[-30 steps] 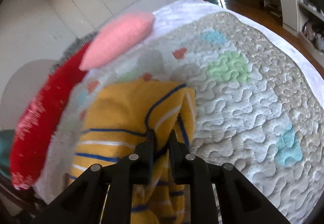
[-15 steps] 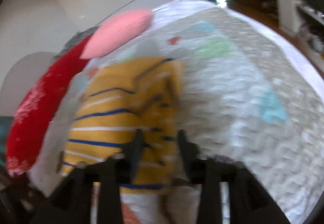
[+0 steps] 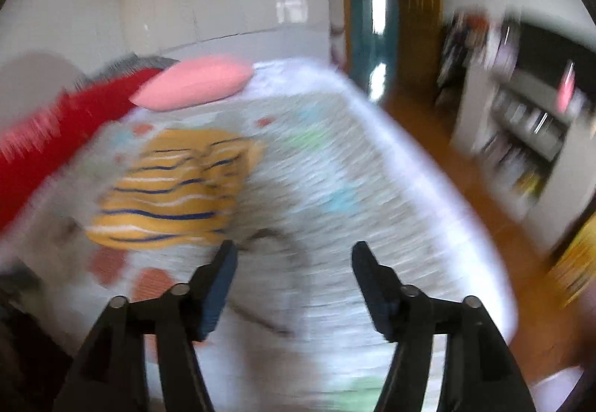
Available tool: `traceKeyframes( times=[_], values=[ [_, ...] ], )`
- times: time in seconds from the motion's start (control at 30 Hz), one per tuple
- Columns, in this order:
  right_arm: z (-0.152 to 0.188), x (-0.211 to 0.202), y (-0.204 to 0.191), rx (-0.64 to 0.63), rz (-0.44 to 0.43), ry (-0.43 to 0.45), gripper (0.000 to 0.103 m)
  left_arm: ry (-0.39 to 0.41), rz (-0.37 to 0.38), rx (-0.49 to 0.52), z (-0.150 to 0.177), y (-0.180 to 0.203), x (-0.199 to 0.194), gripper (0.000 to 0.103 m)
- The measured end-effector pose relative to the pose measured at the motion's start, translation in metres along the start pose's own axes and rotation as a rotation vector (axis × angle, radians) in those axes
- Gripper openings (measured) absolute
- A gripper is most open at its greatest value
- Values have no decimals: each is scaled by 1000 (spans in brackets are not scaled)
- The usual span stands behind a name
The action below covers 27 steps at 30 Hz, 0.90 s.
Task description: Fold small clothes
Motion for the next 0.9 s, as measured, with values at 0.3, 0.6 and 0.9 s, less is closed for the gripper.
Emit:
traceKeyframes(
  times=[0.3, 0.6, 0.9],
  values=[
    [-26, -69, 40, -324, 384, 163, 94, 346, -71, 25, -49, 19, -86, 103],
    [81, -13, -48, -78, -44, -202, 94, -53, 58, 40, 8, 53, 0, 103],
    [118, 9, -52, -21, 26, -244, 94, -211, 30, 19, 73, 60, 31, 103]
  ],
)
Point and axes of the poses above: each gripper's, at about its wrist camera, not at the fingertips, and x roughly the way its jaws point, y to its right, z to its underside, the point moved 9 cm from there along x, roughly the way its jaws point, and after that the axes turned 12 degrees about z, right-handed, at the moved point
